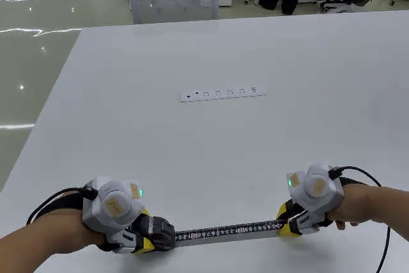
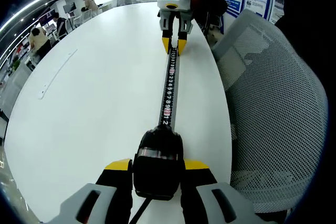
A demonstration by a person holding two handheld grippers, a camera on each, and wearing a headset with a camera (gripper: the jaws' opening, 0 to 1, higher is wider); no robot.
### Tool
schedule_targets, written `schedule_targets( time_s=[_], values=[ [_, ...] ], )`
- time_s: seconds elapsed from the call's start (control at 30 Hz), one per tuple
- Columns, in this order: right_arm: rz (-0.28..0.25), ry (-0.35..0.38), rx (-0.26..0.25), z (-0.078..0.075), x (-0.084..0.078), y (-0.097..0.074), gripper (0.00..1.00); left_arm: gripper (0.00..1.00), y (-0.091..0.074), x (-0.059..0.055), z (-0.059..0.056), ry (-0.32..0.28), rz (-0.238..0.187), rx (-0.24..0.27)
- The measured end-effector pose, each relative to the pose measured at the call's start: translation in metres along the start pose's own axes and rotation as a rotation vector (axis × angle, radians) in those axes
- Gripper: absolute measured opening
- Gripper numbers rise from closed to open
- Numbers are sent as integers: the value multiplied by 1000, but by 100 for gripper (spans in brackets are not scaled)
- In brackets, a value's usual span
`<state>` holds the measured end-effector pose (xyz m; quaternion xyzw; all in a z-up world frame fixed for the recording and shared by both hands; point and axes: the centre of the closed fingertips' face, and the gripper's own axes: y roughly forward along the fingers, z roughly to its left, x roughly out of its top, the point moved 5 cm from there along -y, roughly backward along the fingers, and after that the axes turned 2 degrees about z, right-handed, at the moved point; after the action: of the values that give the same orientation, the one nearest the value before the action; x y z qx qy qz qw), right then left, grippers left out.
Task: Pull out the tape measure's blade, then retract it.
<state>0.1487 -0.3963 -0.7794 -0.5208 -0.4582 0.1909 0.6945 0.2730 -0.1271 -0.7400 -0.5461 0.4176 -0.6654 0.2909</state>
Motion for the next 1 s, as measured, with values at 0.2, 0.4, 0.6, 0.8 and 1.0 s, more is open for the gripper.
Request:
schedule_targets(
  time_s=[0.2,0.4,0.6,0.8,1.0],
  values=[
    [36,-9,-14,1,2,0,15,35,-2,-1,3,6,-23,54],
    [20,60,-111,-6,0,-3,23,69,-13,-3,17,-209,-119,168],
    [-104,152,-159,-5,0,-17,38,90,-30,-14,21,-427,-191,243],
    [-182,224,-252,-7,-9,-41,53,100,-40,-19,17,-485,-271,291],
    [-227,266,-320,3,-26,-67,65,100,-61,-24,10,-584,-369,362]
  ],
)
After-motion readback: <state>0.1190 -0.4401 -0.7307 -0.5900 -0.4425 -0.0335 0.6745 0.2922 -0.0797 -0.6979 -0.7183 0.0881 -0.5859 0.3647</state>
